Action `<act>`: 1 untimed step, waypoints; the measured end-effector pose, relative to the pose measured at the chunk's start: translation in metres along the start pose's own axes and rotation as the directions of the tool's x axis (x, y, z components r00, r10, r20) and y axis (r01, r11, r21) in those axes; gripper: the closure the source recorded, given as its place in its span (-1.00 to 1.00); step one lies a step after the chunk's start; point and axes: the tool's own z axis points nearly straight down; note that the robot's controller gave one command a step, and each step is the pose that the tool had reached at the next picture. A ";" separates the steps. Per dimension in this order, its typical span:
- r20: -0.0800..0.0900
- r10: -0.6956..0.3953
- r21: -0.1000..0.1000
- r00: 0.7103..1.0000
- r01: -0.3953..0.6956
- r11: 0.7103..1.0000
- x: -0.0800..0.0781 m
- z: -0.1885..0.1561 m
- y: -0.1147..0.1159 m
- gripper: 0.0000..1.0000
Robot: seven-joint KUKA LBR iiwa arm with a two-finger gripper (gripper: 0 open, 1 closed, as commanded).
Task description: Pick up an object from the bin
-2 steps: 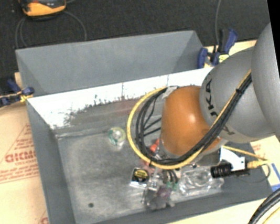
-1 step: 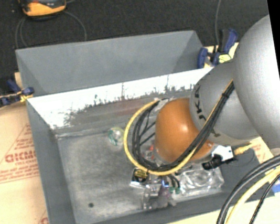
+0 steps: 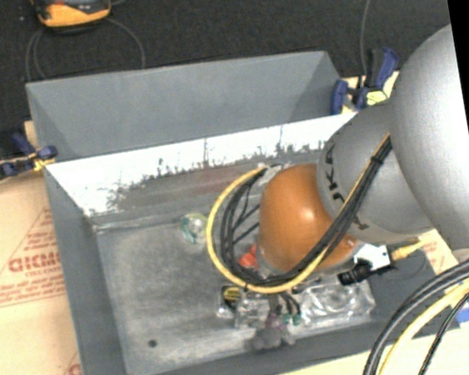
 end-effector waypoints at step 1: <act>-0.005 -0.046 0.002 0.999 0.046 0.999 0.006 -0.124 -0.007 1.00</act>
Offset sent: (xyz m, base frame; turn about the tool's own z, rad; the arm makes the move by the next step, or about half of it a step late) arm -0.0113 -0.0057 0.1197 -0.0462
